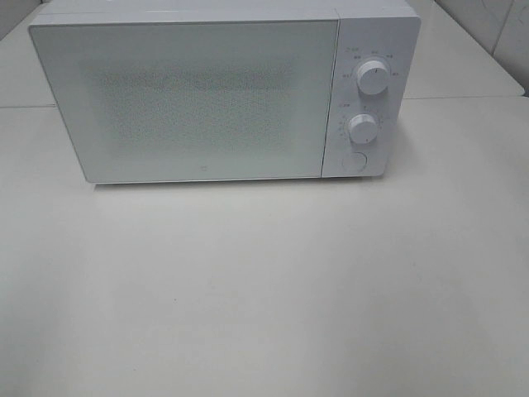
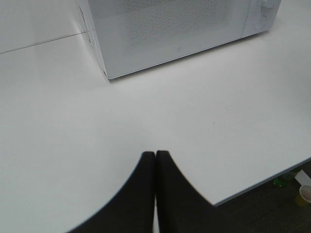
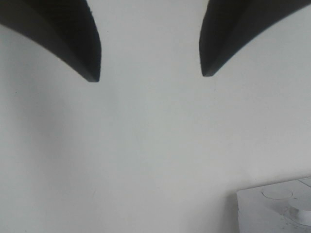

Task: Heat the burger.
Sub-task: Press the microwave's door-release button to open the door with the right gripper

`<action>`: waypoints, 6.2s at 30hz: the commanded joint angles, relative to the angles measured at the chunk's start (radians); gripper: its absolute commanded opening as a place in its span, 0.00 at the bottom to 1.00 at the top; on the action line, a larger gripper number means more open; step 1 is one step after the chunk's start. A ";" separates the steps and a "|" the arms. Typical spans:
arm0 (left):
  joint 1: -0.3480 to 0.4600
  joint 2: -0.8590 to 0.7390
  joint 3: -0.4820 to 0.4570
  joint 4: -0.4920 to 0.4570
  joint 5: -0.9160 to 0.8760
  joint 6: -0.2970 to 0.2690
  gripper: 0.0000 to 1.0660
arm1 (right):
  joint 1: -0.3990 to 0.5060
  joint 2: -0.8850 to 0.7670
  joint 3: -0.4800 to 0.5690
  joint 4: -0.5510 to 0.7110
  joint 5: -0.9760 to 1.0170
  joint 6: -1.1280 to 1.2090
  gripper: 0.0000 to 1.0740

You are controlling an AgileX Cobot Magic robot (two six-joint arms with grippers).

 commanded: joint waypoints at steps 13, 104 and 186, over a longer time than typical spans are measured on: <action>0.000 -0.020 0.002 -0.004 0.000 0.001 0.00 | -0.001 -0.527 0.323 0.003 0.090 -0.054 0.54; 0.000 -0.022 0.001 -0.005 0.000 0.001 0.00 | -0.001 -0.535 0.461 0.211 -0.568 -0.273 0.39; 0.000 -0.022 0.001 -0.003 0.000 0.002 0.00 | 0.453 0.721 0.426 0.213 -1.821 0.226 0.00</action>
